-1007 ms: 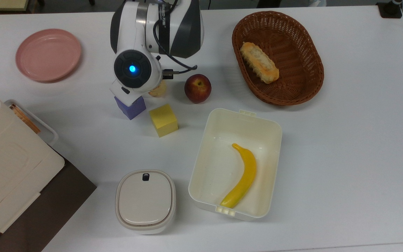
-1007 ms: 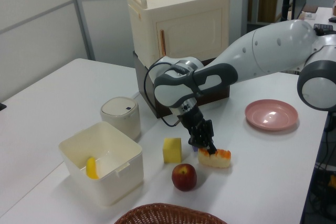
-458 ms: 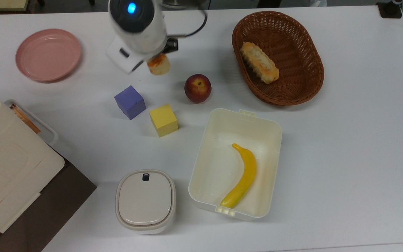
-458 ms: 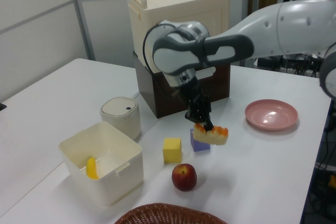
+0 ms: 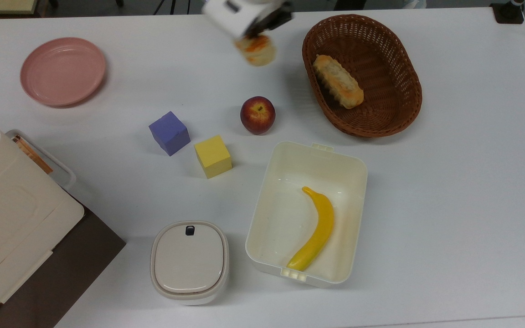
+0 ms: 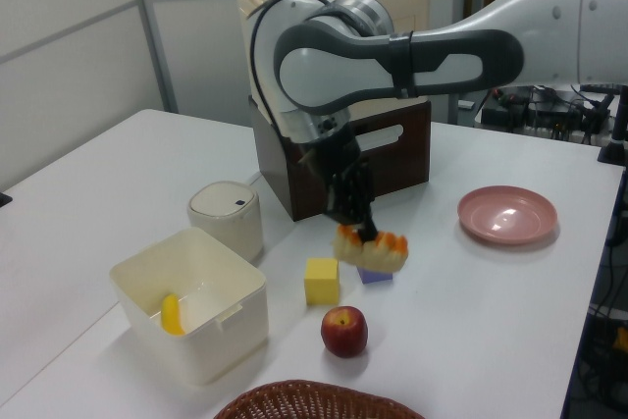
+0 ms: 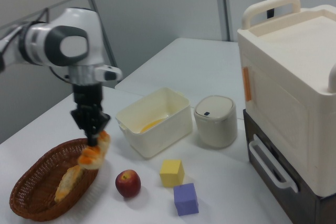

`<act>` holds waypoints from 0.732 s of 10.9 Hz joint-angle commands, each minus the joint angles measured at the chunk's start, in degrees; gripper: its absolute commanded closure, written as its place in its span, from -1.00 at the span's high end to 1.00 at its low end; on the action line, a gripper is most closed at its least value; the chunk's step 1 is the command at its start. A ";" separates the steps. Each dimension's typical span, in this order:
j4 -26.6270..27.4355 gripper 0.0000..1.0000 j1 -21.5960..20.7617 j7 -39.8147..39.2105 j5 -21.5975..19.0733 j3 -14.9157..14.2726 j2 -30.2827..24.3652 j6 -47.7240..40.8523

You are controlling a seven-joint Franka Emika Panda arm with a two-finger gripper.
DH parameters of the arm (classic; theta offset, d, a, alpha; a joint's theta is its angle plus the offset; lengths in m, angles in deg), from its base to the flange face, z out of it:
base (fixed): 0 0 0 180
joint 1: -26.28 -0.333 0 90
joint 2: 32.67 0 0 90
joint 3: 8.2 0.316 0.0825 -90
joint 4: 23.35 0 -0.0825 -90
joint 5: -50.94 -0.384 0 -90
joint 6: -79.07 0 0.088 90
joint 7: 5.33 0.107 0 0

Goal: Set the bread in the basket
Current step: 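Lift the bread roll and carry it over the wicker basket, then lower the bread roll into the basket and open the gripper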

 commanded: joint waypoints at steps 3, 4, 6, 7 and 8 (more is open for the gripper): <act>0.10 0.00 -15.23 12.98 -4.73 -0.55 -1.22 -0.12; 0.01 0.99 -16.83 14.57 -3.85 -0.64 -1.31 -0.03; -1.73 1.00 -16.23 14.15 -4.11 -1.07 -1.31 0.67; -2.97 1.00 -15.62 13.71 -3.67 -1.42 -1.22 1.37; -3.50 1.00 -13.70 11.44 -2.71 -2.21 -1.40 2.42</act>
